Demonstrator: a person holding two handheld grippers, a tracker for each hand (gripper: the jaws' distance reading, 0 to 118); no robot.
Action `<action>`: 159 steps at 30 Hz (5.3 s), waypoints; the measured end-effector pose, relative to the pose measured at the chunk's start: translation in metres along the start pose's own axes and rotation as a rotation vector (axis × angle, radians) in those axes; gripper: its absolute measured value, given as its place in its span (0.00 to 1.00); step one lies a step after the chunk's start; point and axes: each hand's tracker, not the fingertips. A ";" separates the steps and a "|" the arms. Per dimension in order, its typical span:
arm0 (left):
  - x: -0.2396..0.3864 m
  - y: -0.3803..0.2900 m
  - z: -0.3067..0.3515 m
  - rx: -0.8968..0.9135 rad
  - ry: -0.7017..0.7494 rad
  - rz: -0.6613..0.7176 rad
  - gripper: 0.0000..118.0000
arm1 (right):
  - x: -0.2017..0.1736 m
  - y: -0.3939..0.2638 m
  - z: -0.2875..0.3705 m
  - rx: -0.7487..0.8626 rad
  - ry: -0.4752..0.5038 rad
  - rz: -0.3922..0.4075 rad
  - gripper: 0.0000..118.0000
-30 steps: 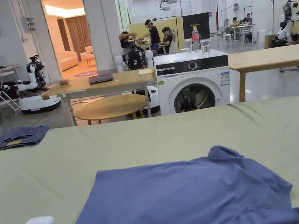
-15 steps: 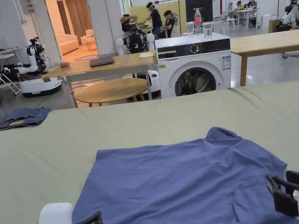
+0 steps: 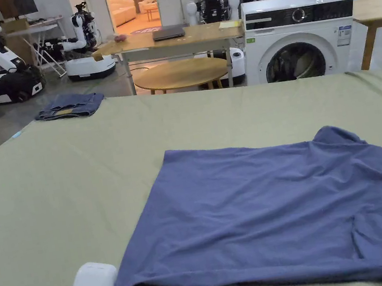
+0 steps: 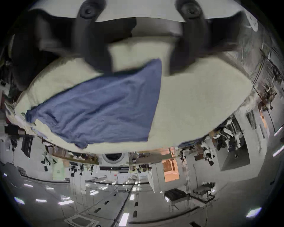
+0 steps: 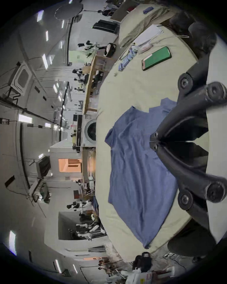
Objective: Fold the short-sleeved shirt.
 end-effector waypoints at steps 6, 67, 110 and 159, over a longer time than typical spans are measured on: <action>-0.010 -0.006 -0.029 -0.044 -0.008 0.007 0.97 | 0.015 0.005 -0.008 -0.057 -0.039 0.006 0.00; 0.026 0.096 -0.054 -0.003 -0.004 0.052 0.56 | 0.050 0.052 -0.046 -0.136 0.042 0.101 0.60; 0.013 0.150 -0.155 -0.152 0.019 0.025 0.01 | 0.109 0.021 -0.155 -0.306 0.078 0.006 0.04; -0.013 0.206 -0.189 -0.126 0.012 0.052 0.95 | 0.056 0.112 -0.147 -0.083 0.081 0.104 0.03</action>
